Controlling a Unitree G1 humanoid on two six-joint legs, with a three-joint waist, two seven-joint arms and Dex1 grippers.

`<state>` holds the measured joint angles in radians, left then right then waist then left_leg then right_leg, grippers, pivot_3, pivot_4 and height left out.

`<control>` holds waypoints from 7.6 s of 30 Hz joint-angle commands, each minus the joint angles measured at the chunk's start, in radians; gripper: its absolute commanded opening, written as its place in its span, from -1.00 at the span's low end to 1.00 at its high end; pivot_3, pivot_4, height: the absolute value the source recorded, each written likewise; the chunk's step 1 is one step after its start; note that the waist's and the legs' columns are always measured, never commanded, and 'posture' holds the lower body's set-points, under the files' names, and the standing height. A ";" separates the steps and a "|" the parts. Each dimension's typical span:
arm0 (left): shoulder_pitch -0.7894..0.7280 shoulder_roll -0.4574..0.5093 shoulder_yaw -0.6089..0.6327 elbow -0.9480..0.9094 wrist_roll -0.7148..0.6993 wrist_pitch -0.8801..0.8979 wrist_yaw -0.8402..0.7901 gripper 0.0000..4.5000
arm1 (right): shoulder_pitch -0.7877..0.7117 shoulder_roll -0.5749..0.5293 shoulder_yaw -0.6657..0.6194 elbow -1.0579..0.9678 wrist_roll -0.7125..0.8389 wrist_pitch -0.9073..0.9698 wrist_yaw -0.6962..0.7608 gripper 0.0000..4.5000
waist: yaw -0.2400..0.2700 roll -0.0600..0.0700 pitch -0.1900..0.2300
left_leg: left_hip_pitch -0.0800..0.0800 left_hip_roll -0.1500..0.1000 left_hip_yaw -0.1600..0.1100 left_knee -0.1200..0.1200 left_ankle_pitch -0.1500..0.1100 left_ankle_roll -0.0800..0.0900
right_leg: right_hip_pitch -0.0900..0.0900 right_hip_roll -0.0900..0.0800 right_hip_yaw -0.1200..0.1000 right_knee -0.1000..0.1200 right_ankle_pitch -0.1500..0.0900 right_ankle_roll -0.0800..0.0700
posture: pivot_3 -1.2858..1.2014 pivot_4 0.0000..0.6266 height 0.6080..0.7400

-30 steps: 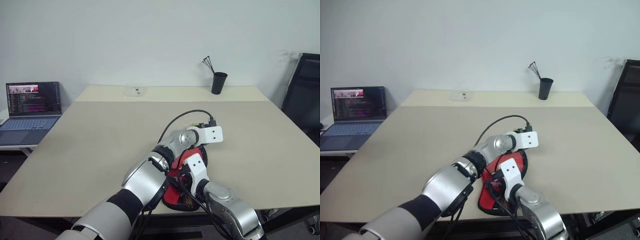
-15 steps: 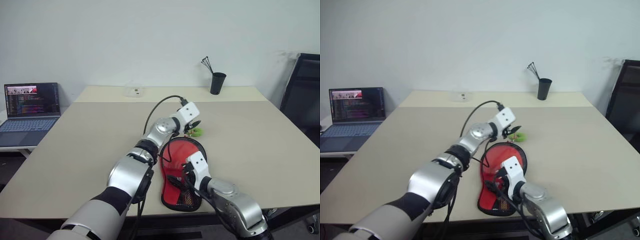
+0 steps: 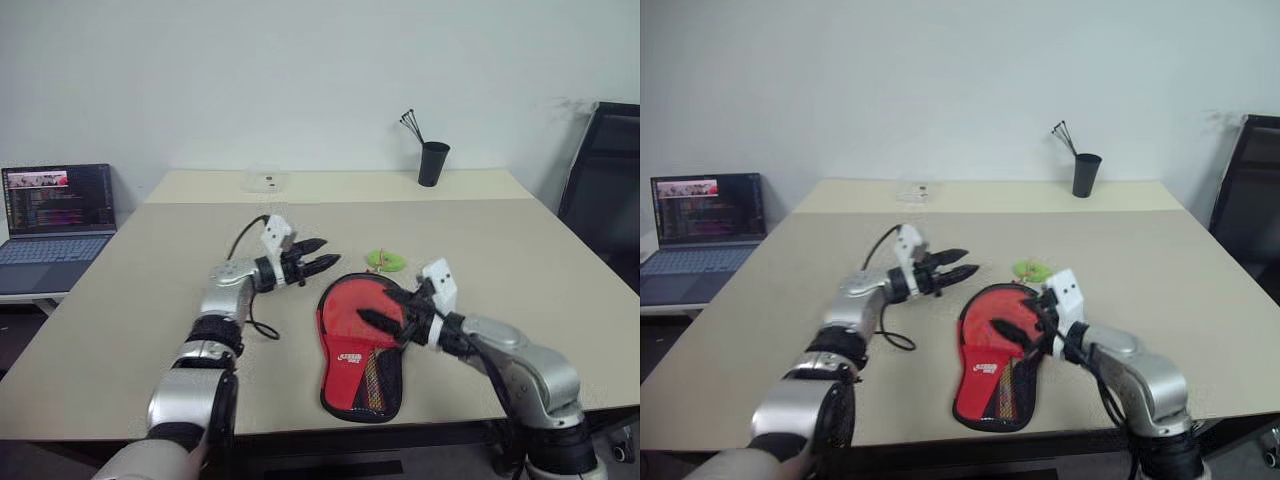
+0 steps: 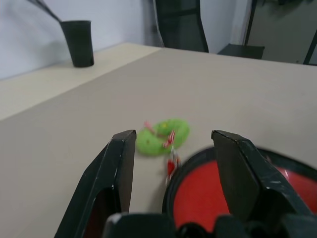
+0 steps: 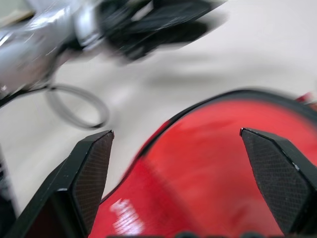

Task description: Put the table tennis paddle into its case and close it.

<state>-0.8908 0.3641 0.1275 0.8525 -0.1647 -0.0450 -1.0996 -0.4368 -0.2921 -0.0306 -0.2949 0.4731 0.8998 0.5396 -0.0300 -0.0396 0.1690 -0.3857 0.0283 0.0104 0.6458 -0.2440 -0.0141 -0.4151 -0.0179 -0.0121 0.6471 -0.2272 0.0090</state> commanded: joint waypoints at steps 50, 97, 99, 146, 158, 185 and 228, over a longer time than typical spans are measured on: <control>0.396 0.212 -0.097 -0.747 -0.193 0.405 -0.039 0.19 | -0.324 0.146 0.053 0.964 -0.268 -0.633 0.131 -0.98 | -0.005 0.004 0.003 | -0.004 0.002 -0.002 -0.001 0.000 0.000 | -0.006 0.000 0.003 0.001 0.001 -0.003 | 0.03 -0.52 1.00; 0.175 -0.025 -0.303 -0.148 0.061 0.028 -0.066 0.19 | -0.595 0.160 -0.023 1.285 -0.309 -0.702 -0.102 0.95 | 0.001 0.005 0.003 | -0.009 0.000 0.001 0.000 0.000 0.000 | -0.007 -0.001 0.002 0.001 0.003 -0.006 | 0.03 -0.52 1.00; 0.180 -0.024 -0.303 -0.157 0.061 0.030 -0.066 0.19 | -0.606 0.162 -0.026 1.334 -0.325 -0.722 -0.114 0.95 | 0.001 0.005 0.003 | -0.009 0.000 0.001 0.000 0.000 0.000 | -0.007 -0.001 0.002 0.001 0.003 -0.006 | 0.03 -0.52 1.00; 0.130 -0.114 -0.338 0.009 0.111 -0.033 -0.135 0.19 | -0.047 -0.206 -0.081 0.259 -0.219 -0.017 -0.062 -0.98 | 0.040 0.021 -0.006 | -0.009 -0.003 -0.001 0.001 0.000 0.000 | -0.005 -0.003 0.000 0.000 0.000 0.000 | 0.03 -0.52 1.00; 0.070 -0.154 -0.335 0.105 0.123 -0.071 -0.148 0.19 | 0.333 -0.353 -0.113 -0.358 0.061 0.366 0.041 -0.98 | 0.050 0.021 -0.008 | -0.009 -0.005 -0.002 0.003 0.000 0.000 | -0.004 -0.001 -0.003 -0.002 0.000 0.001 | 0.03 -0.52 1.00; 0.045 -0.190 -0.330 0.154 0.157 -0.113 -0.146 0.19 | 0.595 -0.465 -0.069 -0.496 0.241 0.276 0.080 -0.98 | 0.053 0.016 -0.009 | -0.006 -0.016 -0.008 0.003 -0.001 0.001 | 0.004 -0.010 -0.008 -0.004 -0.005 0.009 | 0.03 -0.52 1.00; 0.417 0.186 -0.075 -0.706 -0.177 0.413 -0.011 0.19 | -0.160 -0.063 0.094 0.610 -0.098 -0.316 0.122 0.79 | 0.022 0.006 0.004 | -0.011 -0.002 -0.005 0.001 -0.001 0.001 | -0.007 -0.002 0.000 -0.001 0.000 0.000 | 0.03 -0.52 1.00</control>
<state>-0.4714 0.5467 0.0470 0.1922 -0.3174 0.3685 -1.1185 -0.5779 -0.3610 0.0625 0.3144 0.3828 0.6093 0.6447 -0.0078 -0.0338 0.1726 -0.3969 0.0269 0.0058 0.6469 -0.2447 -0.0128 -0.4219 -0.0199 -0.0119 0.6461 -0.2268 0.0091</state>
